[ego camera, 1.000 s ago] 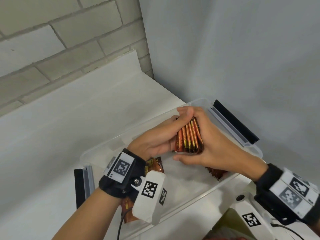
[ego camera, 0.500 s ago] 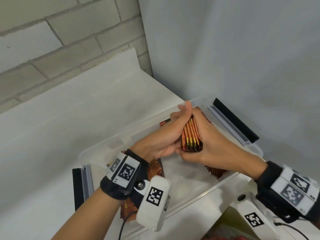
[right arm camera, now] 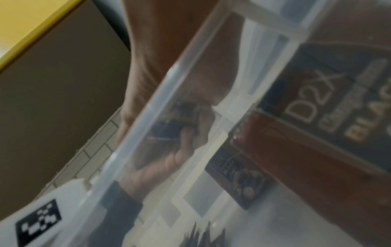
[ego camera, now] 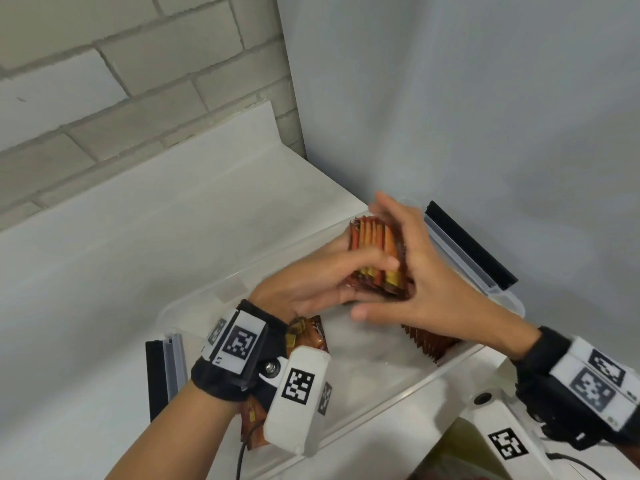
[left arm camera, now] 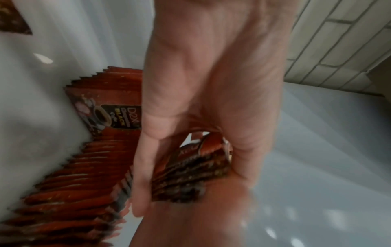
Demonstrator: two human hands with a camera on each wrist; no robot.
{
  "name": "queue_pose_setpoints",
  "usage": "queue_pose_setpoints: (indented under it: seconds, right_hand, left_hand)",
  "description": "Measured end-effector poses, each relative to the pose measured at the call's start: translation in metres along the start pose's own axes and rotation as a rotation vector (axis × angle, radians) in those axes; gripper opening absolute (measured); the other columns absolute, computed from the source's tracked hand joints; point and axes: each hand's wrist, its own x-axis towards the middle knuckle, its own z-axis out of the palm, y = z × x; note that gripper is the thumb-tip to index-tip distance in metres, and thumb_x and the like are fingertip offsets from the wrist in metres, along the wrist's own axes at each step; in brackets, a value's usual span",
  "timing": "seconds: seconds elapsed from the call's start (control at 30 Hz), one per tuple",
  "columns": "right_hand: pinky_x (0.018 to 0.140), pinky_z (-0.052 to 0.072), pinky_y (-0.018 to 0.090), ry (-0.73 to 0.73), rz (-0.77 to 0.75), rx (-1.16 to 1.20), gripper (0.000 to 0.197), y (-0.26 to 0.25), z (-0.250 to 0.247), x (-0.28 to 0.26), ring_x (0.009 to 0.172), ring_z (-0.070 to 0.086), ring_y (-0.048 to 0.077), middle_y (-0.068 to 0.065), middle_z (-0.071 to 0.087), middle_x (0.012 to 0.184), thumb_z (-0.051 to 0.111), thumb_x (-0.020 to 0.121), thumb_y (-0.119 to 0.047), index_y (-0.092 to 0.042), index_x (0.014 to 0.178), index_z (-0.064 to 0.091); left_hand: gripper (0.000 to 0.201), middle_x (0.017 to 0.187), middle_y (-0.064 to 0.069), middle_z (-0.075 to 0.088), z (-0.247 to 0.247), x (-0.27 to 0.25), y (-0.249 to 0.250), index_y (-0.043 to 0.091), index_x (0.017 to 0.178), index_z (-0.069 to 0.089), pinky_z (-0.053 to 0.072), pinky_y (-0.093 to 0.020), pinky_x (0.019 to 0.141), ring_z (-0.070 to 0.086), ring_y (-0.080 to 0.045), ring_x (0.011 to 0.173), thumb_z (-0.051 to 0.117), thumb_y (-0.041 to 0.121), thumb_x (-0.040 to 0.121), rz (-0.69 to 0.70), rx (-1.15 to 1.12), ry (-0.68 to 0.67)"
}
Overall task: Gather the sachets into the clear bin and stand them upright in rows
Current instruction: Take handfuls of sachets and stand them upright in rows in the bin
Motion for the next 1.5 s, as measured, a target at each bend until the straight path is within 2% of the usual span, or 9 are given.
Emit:
queue_pose_setpoints:
  seconds: [0.13,0.27,0.57,0.73,0.93,1.1,1.27,1.4,1.5]
  right_hand:
    - [0.092,0.047,0.015,0.176,0.02,0.282,0.065,-0.005,-0.006,-0.001,0.123,0.045,-0.004,-0.002,0.042,0.135,0.053,0.088,-0.06,-0.023,0.139,0.037]
    - [0.078,0.048,0.012,0.257,0.159,0.348,0.049,-0.001,-0.01,0.002,0.102,0.057,0.0,0.003,0.057,0.115,0.055,0.086,-0.041,-0.019,0.129,0.052]
    - [0.076,0.054,0.023,0.281,0.177,0.399,0.026,0.0,-0.012,0.001,0.079,0.062,0.013,0.009,0.065,0.087,0.064,0.083,-0.026,-0.021,0.109,0.067]
    - [0.064,0.05,0.02,0.38,0.123,0.478,0.012,-0.002,-0.016,0.001,0.064,0.058,0.009,-0.004,0.068,0.077,0.064,0.087,-0.018,-0.022,0.098,0.069]
    - [0.088,0.05,0.02,0.379,-0.049,0.543,0.016,-0.007,-0.017,-0.002,0.102,0.067,0.014,-0.006,0.071,0.102,0.061,0.086,-0.007,-0.017,0.097,0.067]
    - [0.093,0.049,0.021,0.205,-0.091,0.488,0.02,0.0,-0.011,-0.002,0.119,0.058,0.021,0.011,0.061,0.119,0.06,0.085,0.0,-0.011,0.1,0.068]
    - [0.094,0.047,0.019,0.168,-0.058,0.469,0.03,0.001,-0.011,-0.001,0.124,0.052,0.02,0.012,0.052,0.125,0.058,0.088,0.01,-0.01,0.109,0.064]
    - [0.086,0.051,0.023,0.204,0.208,0.532,0.044,-0.003,-0.015,-0.001,0.101,0.062,0.013,0.001,0.065,0.109,0.069,0.079,-0.033,-0.019,0.118,0.055]
    - [0.077,0.053,0.025,0.114,0.308,0.561,0.038,-0.007,-0.016,0.0,0.08,0.068,0.013,0.002,0.073,0.088,0.075,0.079,-0.035,-0.01,0.104,0.062]
  left_hand:
    - [0.047,0.105,-0.021,0.068,-0.01,-0.003,0.007,0.009,0.124,0.054,0.058,-0.046,0.08,0.068,-0.037,0.094,0.047,0.002,0.078,0.073,-0.142,-0.041]
    - [0.056,0.115,-0.025,0.063,-0.019,-0.004,0.008,0.013,0.136,0.048,0.056,-0.051,0.083,0.064,-0.047,0.1,0.046,0.002,0.081,0.103,-0.143,-0.074]
    - [0.046,0.118,-0.013,0.065,-0.025,-0.003,0.005,0.025,0.121,0.061,0.054,-0.051,0.088,0.063,-0.036,0.109,0.053,0.002,0.082,0.129,-0.068,-0.032]
    - [0.031,0.105,-0.01,0.071,-0.023,-0.003,0.008,0.021,0.115,0.061,0.059,-0.04,0.08,0.07,-0.023,0.092,0.062,0.03,0.085,0.106,-0.071,0.035]
    - [0.039,0.1,-0.013,0.07,-0.026,0.001,0.01,0.023,0.107,0.06,0.06,-0.04,0.073,0.07,-0.027,0.08,0.053,0.05,0.079,0.114,-0.174,0.062]
    - [0.036,0.107,-0.011,0.07,-0.032,0.001,0.01,0.018,0.105,0.069,0.059,-0.043,0.071,0.07,-0.027,0.094,0.08,0.023,0.07,0.225,-0.303,0.073]
    - [0.042,0.11,-0.007,0.07,-0.034,0.002,0.007,0.021,0.113,0.063,0.058,-0.042,0.078,0.068,-0.026,0.1,0.057,0.003,0.076,0.268,-0.246,0.121]
    - [0.046,0.115,-0.009,0.068,-0.033,0.004,0.008,0.022,0.117,0.06,0.057,-0.042,0.081,0.067,-0.027,0.104,0.06,0.001,0.076,0.35,-0.268,0.168]
    - [0.052,0.12,-0.014,0.064,-0.034,0.006,0.008,0.022,0.121,0.056,0.056,-0.043,0.085,0.064,-0.03,0.109,0.065,0.0,0.075,0.392,-0.265,0.178]
